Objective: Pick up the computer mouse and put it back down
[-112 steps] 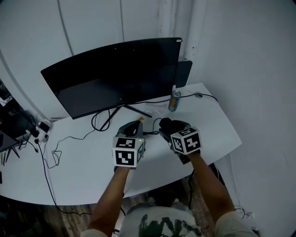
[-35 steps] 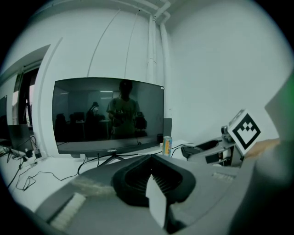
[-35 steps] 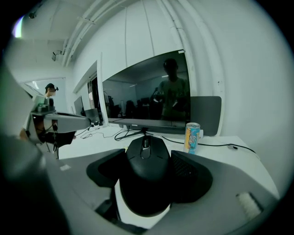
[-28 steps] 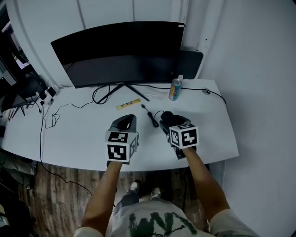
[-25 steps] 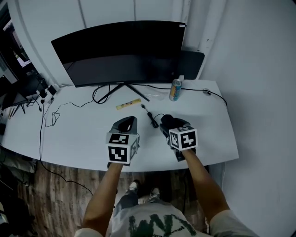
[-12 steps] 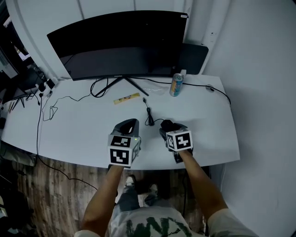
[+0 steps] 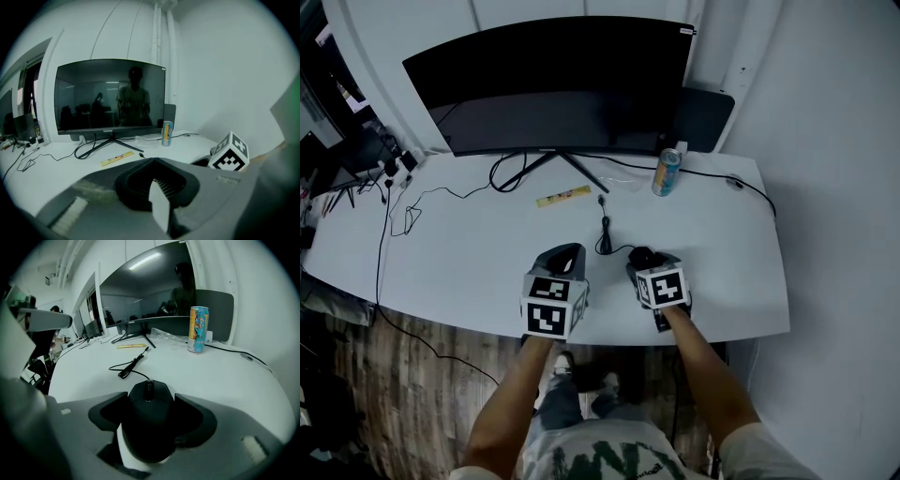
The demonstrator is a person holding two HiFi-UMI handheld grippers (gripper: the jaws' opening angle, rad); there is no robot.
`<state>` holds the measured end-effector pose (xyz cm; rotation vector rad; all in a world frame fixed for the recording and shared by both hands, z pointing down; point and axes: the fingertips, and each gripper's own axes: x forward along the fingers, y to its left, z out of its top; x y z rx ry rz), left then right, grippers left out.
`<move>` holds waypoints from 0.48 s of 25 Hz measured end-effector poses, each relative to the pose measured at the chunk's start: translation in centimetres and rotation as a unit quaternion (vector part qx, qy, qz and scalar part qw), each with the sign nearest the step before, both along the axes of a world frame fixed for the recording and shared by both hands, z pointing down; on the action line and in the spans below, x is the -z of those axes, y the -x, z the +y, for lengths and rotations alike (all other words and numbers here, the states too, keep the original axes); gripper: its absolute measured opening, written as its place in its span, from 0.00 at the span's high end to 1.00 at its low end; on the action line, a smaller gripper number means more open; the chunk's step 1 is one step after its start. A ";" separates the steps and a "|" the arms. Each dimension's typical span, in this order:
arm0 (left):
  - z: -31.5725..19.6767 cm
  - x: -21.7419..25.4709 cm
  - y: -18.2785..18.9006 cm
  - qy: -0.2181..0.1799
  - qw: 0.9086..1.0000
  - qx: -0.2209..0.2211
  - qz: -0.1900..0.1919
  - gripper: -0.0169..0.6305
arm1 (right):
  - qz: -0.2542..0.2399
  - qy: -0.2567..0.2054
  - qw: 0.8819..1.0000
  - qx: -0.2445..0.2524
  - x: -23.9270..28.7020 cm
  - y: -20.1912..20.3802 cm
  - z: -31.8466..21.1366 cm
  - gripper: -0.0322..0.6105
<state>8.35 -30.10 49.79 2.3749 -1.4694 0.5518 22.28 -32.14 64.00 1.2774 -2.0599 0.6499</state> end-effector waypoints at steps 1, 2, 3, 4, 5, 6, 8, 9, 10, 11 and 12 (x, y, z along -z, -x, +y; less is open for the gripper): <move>0.0 0.0 0.1 0.000 1.000 0.001 -0.001 0.97 | 0.002 0.000 1.000 0.000 -0.1 0.0 0.0 0.46; 0.0 0.1 0.2 -0.001 1.000 0.002 -0.001 0.97 | 0.004 0.000 1.000 0.001 -0.1 0.0 0.0 0.46; 0.0 0.2 0.2 -0.001 1.000 0.003 -0.002 0.97 | 0.005 0.001 1.000 0.000 -0.1 0.0 -0.1 0.46; -0.1 0.2 0.2 -0.001 1.000 0.004 -0.003 0.97 | 0.007 0.001 1.000 0.000 -0.2 0.0 -0.1 0.46; -0.1 0.3 0.3 -0.001 1.000 0.004 -0.004 0.97 | 0.009 0.003 1.000 0.000 -0.2 0.0 -0.1 0.46; -0.1 0.4 0.3 -0.002 1.000 0.005 -0.005 0.97 | 0.010 0.004 1.000 0.001 -0.2 0.0 -0.1 0.46; -0.1 0.5 0.5 -0.002 1.000 0.006 -0.005 0.97 | 0.012 0.008 1.000 0.002 -0.2 -0.1 0.0 0.46; -0.2 0.6 0.6 -0.002 1.000 0.006 -0.005 0.97 | 0.011 0.008 1.000 0.002 -0.1 -0.1 0.0 0.45; -0.2 0.6 0.7 -0.003 1.000 0.007 -0.005 0.97 | 0.010 0.008 1.000 0.002 0.0 -0.1 0.0 0.45; -0.3 0.7 0.8 -0.003 1.000 0.007 -0.005 0.97 | 0.008 0.006 1.000 0.000 0.2 -0.1 0.0 0.45; -0.4 0.9 0.9 -0.003 1.000 0.006 -0.005 0.97 | 0.005 0.003 1.000 -0.002 0.5 -0.1 -0.1 0.45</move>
